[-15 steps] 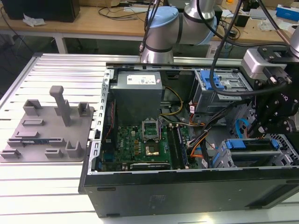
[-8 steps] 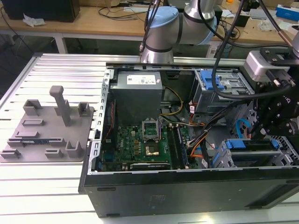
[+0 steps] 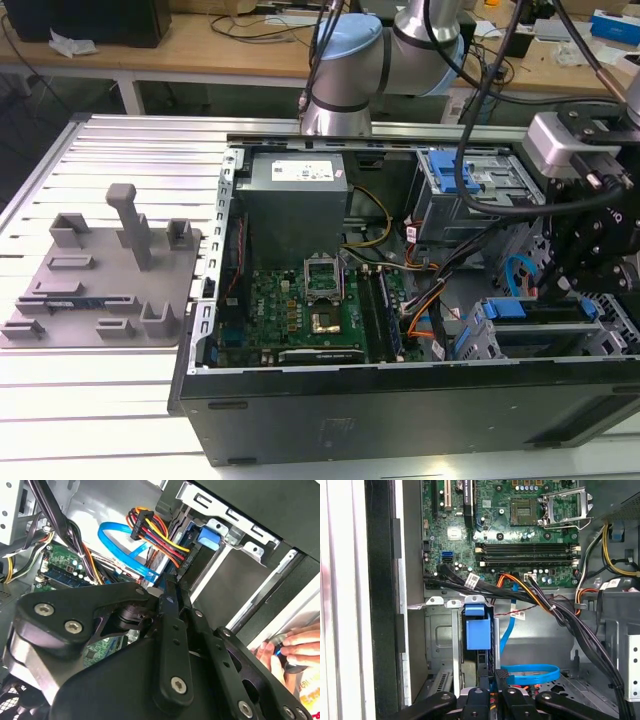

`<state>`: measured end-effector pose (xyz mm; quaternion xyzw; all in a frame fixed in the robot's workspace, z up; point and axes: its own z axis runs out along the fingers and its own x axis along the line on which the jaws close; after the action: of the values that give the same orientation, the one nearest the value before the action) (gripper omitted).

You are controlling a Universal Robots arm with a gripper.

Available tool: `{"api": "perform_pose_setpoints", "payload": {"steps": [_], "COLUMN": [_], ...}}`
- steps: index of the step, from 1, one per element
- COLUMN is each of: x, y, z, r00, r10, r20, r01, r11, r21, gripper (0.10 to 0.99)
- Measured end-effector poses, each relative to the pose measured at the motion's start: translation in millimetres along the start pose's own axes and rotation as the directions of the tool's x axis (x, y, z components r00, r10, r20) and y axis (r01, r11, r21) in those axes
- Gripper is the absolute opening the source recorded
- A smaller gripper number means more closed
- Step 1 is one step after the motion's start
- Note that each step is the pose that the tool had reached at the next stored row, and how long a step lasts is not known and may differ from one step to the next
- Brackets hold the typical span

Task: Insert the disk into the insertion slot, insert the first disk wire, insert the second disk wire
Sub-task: 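Insert the second disk wire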

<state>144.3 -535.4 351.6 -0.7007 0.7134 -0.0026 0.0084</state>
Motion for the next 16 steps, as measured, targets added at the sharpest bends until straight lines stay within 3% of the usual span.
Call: {"api": "perform_pose_setpoints", "payload": {"steps": [16], "x": [0.7], "y": [-2.3], "z": [5.5], "r00": [1.0], "r10": [-0.007], "r20": [0.0], "r01": [0.007], "r11": [1.0], "r21": [0.0], "gripper": [0.161]}}
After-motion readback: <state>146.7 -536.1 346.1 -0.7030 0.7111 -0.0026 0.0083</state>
